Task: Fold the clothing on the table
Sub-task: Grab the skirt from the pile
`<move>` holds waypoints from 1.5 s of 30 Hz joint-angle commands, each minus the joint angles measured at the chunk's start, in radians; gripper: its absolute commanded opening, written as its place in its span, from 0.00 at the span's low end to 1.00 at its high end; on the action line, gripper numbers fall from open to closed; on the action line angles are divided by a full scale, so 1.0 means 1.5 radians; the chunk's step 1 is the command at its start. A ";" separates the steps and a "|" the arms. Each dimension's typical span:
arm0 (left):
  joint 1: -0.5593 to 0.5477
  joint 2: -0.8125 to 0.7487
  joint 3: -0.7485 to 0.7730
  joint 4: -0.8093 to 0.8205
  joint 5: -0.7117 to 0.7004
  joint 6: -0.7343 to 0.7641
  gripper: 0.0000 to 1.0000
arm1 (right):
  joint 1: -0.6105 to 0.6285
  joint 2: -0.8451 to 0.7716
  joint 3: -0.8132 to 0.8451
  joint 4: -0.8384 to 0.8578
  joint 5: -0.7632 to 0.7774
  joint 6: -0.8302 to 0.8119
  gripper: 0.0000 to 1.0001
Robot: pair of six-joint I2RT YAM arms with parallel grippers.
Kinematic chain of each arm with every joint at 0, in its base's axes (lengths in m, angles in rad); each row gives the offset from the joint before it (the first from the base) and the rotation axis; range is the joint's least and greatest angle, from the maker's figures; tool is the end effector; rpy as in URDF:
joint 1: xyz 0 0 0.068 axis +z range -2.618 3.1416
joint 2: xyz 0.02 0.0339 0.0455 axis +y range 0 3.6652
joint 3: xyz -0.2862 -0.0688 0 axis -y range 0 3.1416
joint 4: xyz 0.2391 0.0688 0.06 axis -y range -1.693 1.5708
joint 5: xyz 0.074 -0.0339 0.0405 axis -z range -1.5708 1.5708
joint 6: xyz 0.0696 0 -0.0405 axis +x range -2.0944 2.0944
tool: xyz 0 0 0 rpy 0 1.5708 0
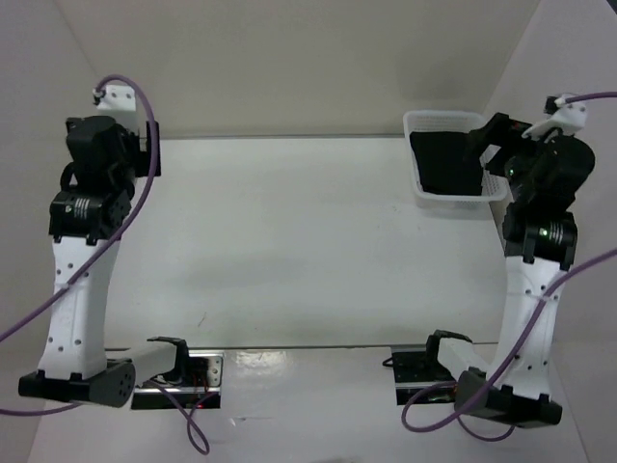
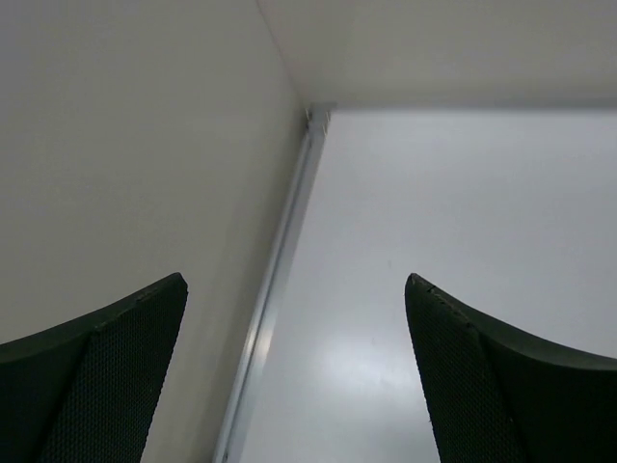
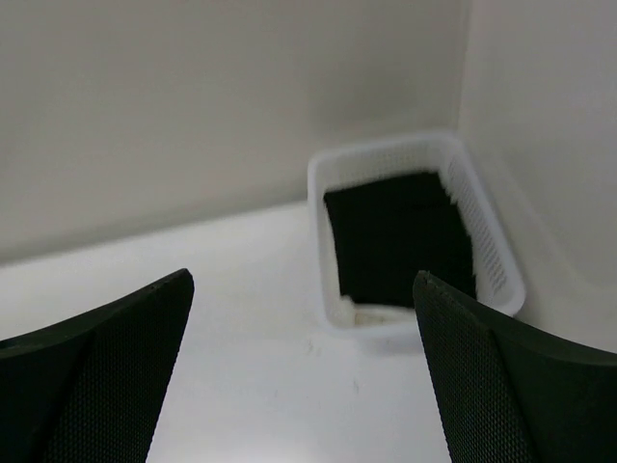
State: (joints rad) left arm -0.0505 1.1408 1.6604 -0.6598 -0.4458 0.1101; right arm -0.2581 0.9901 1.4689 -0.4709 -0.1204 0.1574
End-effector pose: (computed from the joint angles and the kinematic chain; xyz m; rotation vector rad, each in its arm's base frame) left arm 0.2151 0.0192 0.5253 -0.1954 1.7042 0.4249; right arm 0.1865 -0.0406 0.5173 0.2290 1.5461 0.0148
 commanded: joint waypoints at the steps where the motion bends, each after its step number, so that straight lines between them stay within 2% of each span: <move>1: 0.024 0.004 -0.003 -0.179 0.066 -0.081 1.00 | -0.013 0.040 0.003 -0.186 -0.174 -0.049 0.98; 2: 0.038 -0.002 -0.017 -0.179 0.066 -0.082 1.00 | -0.013 0.048 -0.007 -0.186 -0.180 -0.055 0.98; 3: 0.063 -0.008 -0.042 -0.179 0.126 -0.089 1.00 | -0.022 0.048 -0.017 -0.178 -0.181 -0.065 0.98; 5: 0.080 -0.008 -0.066 -0.187 0.172 -0.089 1.00 | -0.014 0.039 -0.053 -0.168 -0.181 -0.132 0.98; 9: 0.104 -0.001 -0.140 -0.154 0.202 -0.089 1.00 | 0.052 0.087 -0.061 -0.191 -0.036 -0.160 0.98; 11: 0.121 -0.001 -0.178 -0.128 0.224 -0.089 1.00 | 0.078 0.135 -0.043 -0.191 0.024 -0.175 0.98; 16: 0.144 0.017 -0.187 -0.043 0.348 -0.101 1.00 | 0.084 0.245 0.033 -0.197 0.020 -0.199 0.98; 20: 0.144 0.064 -0.180 -0.013 0.348 -0.109 1.00 | 0.084 0.335 0.082 -0.181 0.051 -0.206 0.98; 23: 0.144 0.123 -0.165 -0.013 0.320 -0.102 1.00 | 0.077 0.401 0.105 -0.145 0.066 -0.206 0.98; 28: 0.144 0.164 -0.165 -0.026 0.306 -0.096 1.00 | 0.063 0.526 0.159 -0.115 0.073 -0.212 0.98; 45: 0.144 0.164 -0.174 -0.019 0.282 -0.056 1.00 | 0.004 0.833 0.422 -0.121 0.054 -0.238 0.96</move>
State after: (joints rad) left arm 0.1608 1.4044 1.3819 -0.7086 -0.0097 -0.0010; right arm -0.2420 2.1860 2.0098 -0.6647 -0.0292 -0.1783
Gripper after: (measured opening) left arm 0.995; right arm 0.961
